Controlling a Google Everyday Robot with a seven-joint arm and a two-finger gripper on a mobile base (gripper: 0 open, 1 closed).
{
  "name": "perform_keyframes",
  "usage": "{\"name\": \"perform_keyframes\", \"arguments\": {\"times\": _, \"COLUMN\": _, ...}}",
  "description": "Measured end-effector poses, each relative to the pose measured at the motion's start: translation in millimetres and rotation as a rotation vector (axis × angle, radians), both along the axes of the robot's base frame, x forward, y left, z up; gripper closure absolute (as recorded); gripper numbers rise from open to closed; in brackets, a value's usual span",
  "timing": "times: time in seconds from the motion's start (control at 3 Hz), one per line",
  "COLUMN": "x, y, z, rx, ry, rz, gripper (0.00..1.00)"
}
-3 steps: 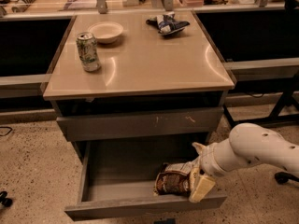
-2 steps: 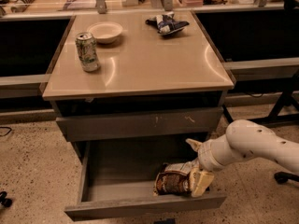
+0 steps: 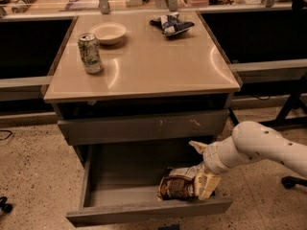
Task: Pick brown chip bag from middle drawer and place on counter
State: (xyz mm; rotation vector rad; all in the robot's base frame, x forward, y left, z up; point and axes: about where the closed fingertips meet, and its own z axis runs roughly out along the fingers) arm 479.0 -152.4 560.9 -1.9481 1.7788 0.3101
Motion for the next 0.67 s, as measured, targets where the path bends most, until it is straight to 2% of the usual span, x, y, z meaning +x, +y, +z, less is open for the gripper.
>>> {"name": "perform_keyframes", "arguments": {"times": 0.67, "x": 5.3, "y": -18.7, "z": -33.7, "rx": -0.025, "ry": -0.012, "rz": 0.021, "gripper": 0.0}}
